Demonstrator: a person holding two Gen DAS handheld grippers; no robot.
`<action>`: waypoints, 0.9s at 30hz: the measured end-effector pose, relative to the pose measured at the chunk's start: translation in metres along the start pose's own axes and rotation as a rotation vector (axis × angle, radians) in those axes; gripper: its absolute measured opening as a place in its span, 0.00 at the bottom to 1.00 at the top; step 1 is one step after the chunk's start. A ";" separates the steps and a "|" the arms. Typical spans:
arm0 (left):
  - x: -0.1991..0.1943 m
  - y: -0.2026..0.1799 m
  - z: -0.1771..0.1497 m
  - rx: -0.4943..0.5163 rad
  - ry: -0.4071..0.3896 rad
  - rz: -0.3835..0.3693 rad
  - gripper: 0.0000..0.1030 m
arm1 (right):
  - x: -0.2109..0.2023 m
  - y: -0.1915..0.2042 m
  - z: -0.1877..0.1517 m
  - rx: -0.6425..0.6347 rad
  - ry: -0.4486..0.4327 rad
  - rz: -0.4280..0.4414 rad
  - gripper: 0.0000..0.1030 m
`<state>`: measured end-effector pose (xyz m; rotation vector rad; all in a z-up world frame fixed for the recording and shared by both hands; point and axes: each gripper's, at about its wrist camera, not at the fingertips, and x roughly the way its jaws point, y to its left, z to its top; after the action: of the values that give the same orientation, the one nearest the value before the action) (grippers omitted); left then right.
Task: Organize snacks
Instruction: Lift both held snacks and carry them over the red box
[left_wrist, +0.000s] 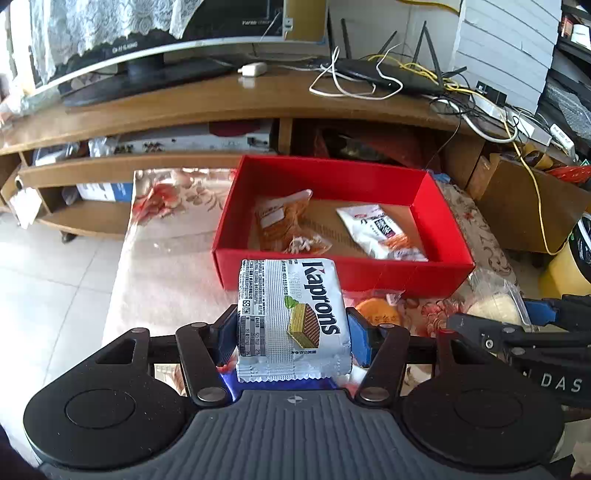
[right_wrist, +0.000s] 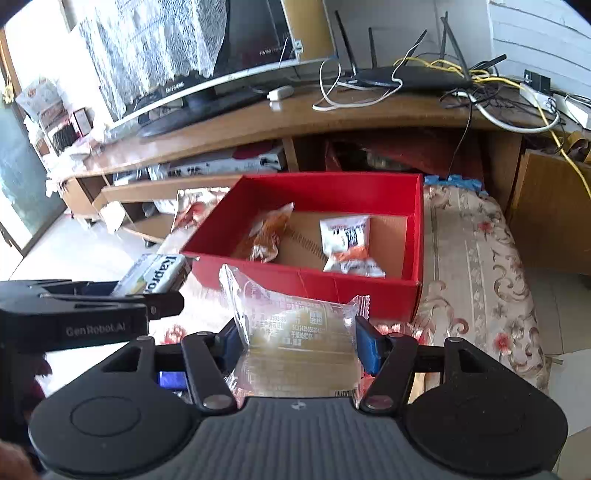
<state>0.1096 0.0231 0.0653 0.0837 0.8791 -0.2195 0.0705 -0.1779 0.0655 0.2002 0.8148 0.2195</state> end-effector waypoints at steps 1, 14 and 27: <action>0.000 -0.003 0.002 0.006 -0.004 0.000 0.64 | 0.000 -0.001 0.002 0.002 -0.007 -0.003 0.60; 0.025 -0.020 0.039 0.018 -0.078 -0.032 0.64 | 0.023 -0.006 0.039 -0.001 -0.053 -0.046 0.59; 0.057 -0.017 0.068 0.001 -0.107 -0.034 0.64 | 0.058 -0.017 0.074 0.006 -0.072 -0.079 0.59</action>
<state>0.1924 -0.0138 0.0652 0.0576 0.7747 -0.2541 0.1654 -0.1858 0.0703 0.1800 0.7500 0.1350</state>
